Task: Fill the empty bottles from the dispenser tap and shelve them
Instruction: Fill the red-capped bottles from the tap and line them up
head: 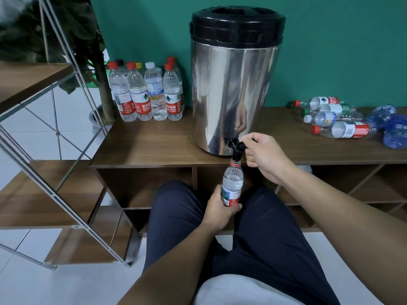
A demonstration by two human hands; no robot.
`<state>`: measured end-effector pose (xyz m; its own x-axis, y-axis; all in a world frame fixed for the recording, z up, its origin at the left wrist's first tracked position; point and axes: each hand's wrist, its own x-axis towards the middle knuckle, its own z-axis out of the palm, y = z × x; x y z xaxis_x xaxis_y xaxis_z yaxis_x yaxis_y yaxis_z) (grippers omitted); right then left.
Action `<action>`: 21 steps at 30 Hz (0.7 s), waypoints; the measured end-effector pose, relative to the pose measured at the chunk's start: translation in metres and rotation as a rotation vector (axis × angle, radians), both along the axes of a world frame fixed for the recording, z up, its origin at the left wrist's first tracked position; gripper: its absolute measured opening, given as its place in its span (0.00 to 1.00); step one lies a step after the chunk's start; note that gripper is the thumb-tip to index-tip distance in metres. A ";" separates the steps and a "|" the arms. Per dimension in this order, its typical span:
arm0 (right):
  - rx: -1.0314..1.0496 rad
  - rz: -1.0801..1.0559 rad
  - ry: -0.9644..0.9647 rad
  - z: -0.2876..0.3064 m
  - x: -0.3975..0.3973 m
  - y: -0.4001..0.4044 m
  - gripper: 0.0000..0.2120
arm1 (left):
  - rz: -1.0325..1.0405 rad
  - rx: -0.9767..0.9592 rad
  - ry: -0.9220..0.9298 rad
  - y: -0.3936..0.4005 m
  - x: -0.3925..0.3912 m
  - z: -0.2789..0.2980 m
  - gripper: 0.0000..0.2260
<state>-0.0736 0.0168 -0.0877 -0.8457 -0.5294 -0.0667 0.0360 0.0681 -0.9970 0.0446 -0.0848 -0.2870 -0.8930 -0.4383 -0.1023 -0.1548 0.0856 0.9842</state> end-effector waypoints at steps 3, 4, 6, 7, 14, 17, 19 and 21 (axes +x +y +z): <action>-0.004 0.032 -0.024 0.000 -0.003 0.002 0.08 | 0.008 0.033 0.027 0.002 -0.001 0.003 0.26; -0.007 0.043 -0.035 0.000 -0.004 0.003 0.07 | 0.005 0.045 0.035 0.002 -0.002 0.004 0.25; -0.014 0.062 -0.061 0.002 -0.005 0.003 0.06 | -0.005 0.073 0.046 0.003 -0.002 0.006 0.24; -0.014 0.069 -0.071 0.003 -0.005 0.003 0.06 | -0.006 0.079 0.049 0.003 -0.002 0.007 0.23; 0.022 0.045 -0.069 0.006 -0.005 0.001 0.06 | 0.004 0.084 0.053 0.006 -0.001 0.011 0.23; 0.027 0.034 -0.052 0.006 -0.004 0.002 0.07 | 0.003 0.098 0.058 0.007 0.000 0.011 0.22; 0.028 0.028 -0.050 0.006 -0.003 0.002 0.07 | 0.004 0.098 0.060 0.007 0.000 0.012 0.23; 0.031 0.024 -0.048 0.006 -0.002 0.002 0.07 | 0.008 0.096 0.062 0.006 0.000 0.011 0.23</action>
